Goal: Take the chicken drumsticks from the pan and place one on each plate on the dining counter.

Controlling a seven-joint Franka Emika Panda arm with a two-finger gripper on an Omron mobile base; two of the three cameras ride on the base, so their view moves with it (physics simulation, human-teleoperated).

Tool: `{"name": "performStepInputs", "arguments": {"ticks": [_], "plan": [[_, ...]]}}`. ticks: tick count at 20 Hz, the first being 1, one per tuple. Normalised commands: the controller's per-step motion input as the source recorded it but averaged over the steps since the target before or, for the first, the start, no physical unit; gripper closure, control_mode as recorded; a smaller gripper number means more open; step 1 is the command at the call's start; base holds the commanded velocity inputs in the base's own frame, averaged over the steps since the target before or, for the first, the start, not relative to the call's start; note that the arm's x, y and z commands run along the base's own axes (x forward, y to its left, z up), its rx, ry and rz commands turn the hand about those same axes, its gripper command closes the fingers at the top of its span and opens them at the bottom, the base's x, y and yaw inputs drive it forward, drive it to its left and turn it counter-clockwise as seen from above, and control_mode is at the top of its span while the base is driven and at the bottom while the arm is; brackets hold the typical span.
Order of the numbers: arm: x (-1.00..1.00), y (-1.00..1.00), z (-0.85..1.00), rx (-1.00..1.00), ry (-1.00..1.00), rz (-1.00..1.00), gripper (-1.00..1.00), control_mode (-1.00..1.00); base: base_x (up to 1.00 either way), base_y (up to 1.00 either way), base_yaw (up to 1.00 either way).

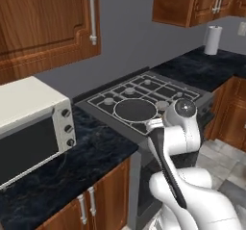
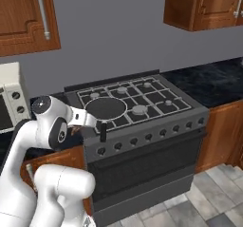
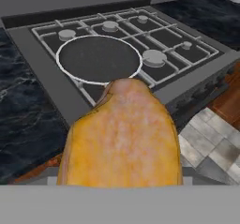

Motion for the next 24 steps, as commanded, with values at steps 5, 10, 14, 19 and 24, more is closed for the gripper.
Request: {"name": "performStepInputs", "arguments": {"ticks": [5,10,14,19,24], "plan": [[0.00,0.00,0.00,0.00,0.00,0.00,1.00,1.00,-0.48,0.05,-0.38],[0.00,0.00,0.00,0.00,0.00,0.00,1.00,1.00,-0.28,0.33,-0.50],[0.00,0.00,0.00,0.00,0.00,0.00,1.00,1.00,-0.82,0.52,-0.46],[0.00,0.00,0.00,0.00,0.00,0.00,1.00,1.00,-1.00,0.40,-0.37],[0.00,0.00,0.00,0.00,0.00,0.00,1.00,1.00,-1.00,0.18,-0.30]]}}
